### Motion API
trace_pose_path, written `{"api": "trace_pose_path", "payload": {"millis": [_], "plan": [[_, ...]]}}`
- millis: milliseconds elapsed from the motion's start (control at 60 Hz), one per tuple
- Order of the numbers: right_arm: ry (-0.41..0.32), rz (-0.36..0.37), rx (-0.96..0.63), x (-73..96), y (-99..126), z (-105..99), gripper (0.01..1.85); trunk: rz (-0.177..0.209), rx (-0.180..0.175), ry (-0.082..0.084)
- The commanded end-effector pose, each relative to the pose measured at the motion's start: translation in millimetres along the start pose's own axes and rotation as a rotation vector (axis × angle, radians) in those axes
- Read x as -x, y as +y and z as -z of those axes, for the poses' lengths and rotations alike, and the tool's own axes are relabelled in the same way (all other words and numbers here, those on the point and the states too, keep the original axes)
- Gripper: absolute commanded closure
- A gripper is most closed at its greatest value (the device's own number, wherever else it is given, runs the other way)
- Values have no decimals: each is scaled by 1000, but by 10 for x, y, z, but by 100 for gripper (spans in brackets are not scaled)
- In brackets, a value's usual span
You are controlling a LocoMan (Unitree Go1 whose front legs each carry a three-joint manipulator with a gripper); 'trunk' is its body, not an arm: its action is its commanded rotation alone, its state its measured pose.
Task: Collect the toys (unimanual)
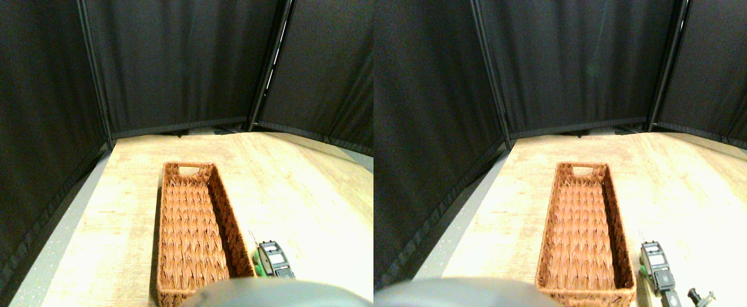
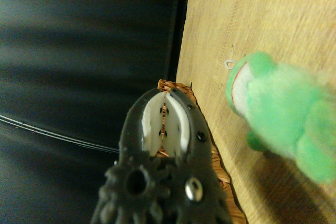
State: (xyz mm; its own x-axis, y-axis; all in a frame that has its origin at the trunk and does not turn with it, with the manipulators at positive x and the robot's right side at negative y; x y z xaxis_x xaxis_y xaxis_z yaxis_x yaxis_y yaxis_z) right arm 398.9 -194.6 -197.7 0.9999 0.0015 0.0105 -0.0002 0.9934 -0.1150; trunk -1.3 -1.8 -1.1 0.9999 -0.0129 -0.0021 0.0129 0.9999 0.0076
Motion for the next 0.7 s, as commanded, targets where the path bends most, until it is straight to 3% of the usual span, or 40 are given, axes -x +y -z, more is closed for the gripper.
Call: {"api": "trace_pose_path", "payload": {"millis": [17,467,550,567,667,700], "plan": [[-38,11,4,-6,-8,-61,179,-1,1,0],[-13,1,-35,-50,-43,-61,178,3,1,4],[-23,-14,-109,-58,-59,-55,177,3,1,4],[-27,-18,-124,-64,-69,-53,177,11,5,12],[-41,-16,-302,-100,-145,-38,177,16,9,19],[-19,-6,-365,-108,-190,-31,174,24,11,31]]}}
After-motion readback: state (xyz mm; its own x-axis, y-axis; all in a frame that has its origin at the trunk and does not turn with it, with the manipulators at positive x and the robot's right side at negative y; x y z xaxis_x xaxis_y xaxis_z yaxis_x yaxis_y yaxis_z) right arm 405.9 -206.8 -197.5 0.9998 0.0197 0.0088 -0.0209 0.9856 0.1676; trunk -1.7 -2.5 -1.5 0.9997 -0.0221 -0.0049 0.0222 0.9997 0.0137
